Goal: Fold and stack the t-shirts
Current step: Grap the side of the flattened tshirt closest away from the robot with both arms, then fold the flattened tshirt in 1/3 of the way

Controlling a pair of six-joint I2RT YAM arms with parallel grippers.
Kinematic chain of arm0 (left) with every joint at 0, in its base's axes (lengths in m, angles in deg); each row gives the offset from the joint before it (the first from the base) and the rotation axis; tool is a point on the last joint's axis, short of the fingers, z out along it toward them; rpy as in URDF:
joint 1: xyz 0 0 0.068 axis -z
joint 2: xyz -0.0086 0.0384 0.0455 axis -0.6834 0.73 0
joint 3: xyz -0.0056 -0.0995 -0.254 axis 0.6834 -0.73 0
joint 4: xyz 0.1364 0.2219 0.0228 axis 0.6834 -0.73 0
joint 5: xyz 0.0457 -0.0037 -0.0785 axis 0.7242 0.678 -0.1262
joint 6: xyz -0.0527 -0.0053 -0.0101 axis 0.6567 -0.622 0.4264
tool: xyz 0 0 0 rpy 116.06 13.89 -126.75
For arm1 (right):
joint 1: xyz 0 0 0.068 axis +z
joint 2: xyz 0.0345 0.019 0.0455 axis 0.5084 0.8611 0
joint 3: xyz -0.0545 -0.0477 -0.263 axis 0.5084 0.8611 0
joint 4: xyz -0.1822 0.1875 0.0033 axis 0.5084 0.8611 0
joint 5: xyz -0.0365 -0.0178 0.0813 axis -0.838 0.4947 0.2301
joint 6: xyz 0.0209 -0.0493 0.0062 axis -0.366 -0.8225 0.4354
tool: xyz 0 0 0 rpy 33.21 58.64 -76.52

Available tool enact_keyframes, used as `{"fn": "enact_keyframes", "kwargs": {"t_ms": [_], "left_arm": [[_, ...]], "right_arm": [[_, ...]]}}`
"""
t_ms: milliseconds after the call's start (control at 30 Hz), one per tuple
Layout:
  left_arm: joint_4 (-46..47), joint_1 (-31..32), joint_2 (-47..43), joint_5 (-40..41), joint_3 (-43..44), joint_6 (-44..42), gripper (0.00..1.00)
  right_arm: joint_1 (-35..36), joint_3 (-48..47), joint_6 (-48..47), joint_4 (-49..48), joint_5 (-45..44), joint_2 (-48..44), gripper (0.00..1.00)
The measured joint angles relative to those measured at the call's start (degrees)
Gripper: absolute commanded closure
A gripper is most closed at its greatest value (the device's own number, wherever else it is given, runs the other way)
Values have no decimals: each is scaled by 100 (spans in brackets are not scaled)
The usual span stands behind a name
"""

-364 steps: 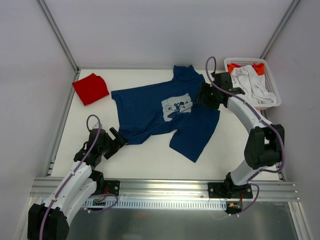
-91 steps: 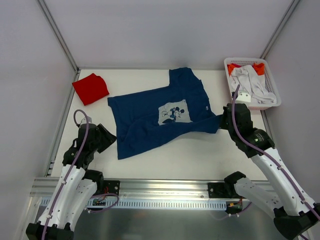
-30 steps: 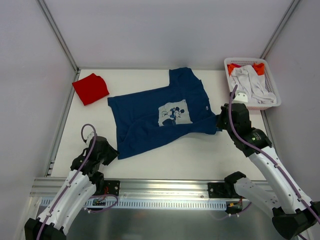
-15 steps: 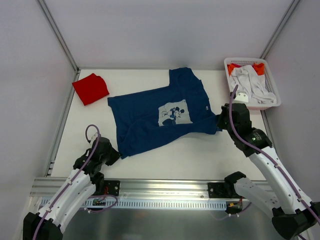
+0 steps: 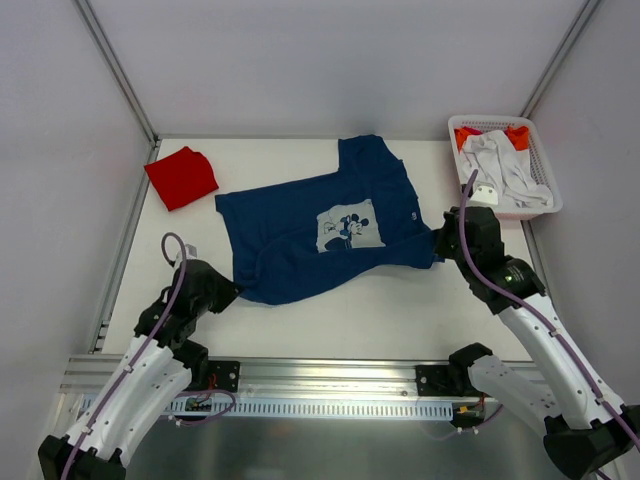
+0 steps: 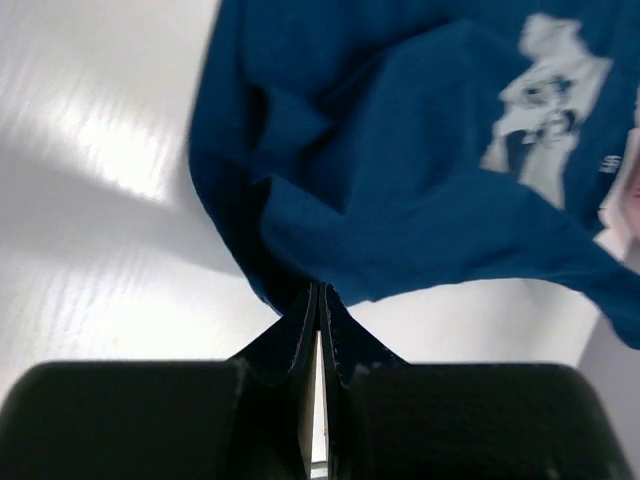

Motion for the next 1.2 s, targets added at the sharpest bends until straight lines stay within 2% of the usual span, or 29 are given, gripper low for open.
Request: {"fn": "enact_keyframes", "kwargs": {"t_ms": [233,367,767,1200], "left_arm": [[-271,0,-160,186,1237,-197,100],[-474,28,-343,485,1593,-262,100],[-1189,33,-946,1565,1495,-33,100],[-1303,35,-785,2170,1163,240,100]], "right_arm": [[-20,0,-17,2,-17,0,100],[-22,0,-66,2,-76,7,100],[-308,-50,-407,-4,-422,509,100],[-896,-372,-522,-407,-365,1469,100]]}}
